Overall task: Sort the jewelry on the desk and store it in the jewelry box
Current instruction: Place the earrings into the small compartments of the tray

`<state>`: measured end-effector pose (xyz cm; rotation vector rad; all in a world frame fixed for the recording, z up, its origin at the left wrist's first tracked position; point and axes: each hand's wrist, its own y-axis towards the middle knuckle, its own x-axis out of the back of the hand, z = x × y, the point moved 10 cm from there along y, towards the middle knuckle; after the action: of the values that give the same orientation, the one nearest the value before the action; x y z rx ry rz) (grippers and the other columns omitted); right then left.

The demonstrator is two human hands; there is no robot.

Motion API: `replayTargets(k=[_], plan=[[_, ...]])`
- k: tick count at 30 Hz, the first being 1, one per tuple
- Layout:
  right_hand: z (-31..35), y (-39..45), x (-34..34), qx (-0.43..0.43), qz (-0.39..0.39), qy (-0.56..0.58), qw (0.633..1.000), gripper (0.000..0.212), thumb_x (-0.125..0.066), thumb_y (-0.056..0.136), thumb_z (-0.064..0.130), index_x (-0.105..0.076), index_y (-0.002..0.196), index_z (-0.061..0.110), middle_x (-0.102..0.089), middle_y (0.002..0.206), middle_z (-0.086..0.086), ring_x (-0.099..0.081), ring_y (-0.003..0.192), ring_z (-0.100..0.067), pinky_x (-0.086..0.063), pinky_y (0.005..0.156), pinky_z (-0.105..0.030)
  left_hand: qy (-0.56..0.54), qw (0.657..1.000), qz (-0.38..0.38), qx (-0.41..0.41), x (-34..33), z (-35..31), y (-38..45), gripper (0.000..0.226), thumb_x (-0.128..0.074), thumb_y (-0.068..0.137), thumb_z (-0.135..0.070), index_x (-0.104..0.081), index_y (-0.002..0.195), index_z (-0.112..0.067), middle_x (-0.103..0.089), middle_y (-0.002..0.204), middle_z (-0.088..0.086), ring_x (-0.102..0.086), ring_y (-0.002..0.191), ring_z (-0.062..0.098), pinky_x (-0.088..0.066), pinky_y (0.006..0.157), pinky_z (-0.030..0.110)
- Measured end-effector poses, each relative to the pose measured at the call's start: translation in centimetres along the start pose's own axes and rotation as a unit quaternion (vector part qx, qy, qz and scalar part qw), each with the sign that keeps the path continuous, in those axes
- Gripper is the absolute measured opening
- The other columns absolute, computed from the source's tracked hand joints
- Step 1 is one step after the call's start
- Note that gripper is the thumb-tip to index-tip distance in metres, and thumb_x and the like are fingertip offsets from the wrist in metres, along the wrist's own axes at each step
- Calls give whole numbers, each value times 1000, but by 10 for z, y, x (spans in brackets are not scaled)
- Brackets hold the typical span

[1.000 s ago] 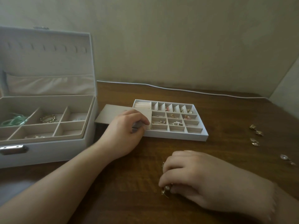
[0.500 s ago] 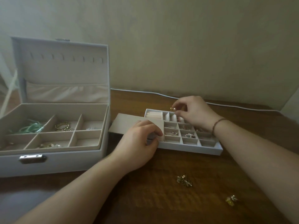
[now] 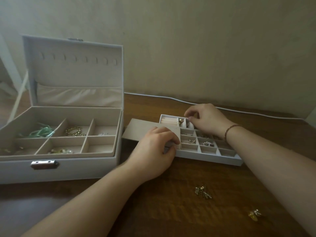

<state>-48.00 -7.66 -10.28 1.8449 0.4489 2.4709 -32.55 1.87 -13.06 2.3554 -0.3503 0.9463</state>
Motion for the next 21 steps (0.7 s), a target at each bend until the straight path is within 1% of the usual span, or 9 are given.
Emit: replayTargets(k=[3,5,9,12,14,16,18,20,21], plan=[[5,7,-5,-8,17,-28,999,13,-62,87,32,-71,97,32,-68,100,11,-61,92,-13,-53,80,-34,1,1000,1,2,0,1,1,19,-60,94,-19,-68,109,-27,-58,110,-16,-51,108,3,-51,92,22],[10,9,-9,-11,21,-46,999,11,-63,86,32,-72,93,32,-66,97,11,-61,91,-13,-53,77,-32,1,1000,0,1,-1,1,1,19,-60,94,-19,-68,109,-28,-58,110,-16,-52,108,3,-51,91,21],[17,13,-9,-20,4,-86,996,8,-66,84,37,-72,89,33,-64,96,12,-59,91,-13,-46,68,-27,3,1000,-9,-6,1,-1,0,19,-60,94,-18,-69,108,-26,-60,109,-14,-51,107,3,-50,90,21],[23,14,-12,-5,13,-103,995,5,-67,83,31,-70,86,33,-66,97,11,-59,92,-14,-44,66,-27,4,1000,-10,-5,1,-1,0,19,-60,93,-18,-69,108,-26,-60,109,-14,-51,107,4,-50,90,22],[26,12,-12,1,16,-95,995,5,-68,84,28,-71,86,31,-67,96,10,-60,92,-13,-47,69,-28,6,1000,-7,-4,1,-1,0,19,-60,93,-18,-69,108,-26,-60,109,-14,-50,108,3,-49,90,20],[23,11,-9,-2,6,-68,998,5,-72,83,29,-71,87,29,-68,94,9,-61,91,-13,-51,74,-31,8,1000,-6,-4,2,-1,-1,19,-61,93,-19,-68,108,-27,-60,110,-14,-49,108,2,-46,88,17],[13,11,1,-21,-24,-7,999,9,-75,80,30,-70,87,29,-69,91,9,-63,89,-13,-54,80,-35,6,1000,-2,-2,2,-1,-1,19,-61,94,-18,-68,109,-27,-59,110,-14,-49,108,2,-44,87,14],[0,7,13,-42,-55,57,996,10,-77,78,30,-69,84,29,-69,87,10,-64,87,-13,-54,81,-35,4,1000,-1,0,2,-1,0,19,-61,94,-18,-68,109,-26,-59,111,-14,-49,108,2,-45,89,15],[-5,4,15,-46,-58,74,994,10,-78,78,30,-69,83,29,-68,86,11,-64,87,-12,-54,80,-34,4,1000,0,0,2,-1,0,19,-61,94,-18,-68,109,-26,-59,111,-14,-49,109,2,-45,89,16]])
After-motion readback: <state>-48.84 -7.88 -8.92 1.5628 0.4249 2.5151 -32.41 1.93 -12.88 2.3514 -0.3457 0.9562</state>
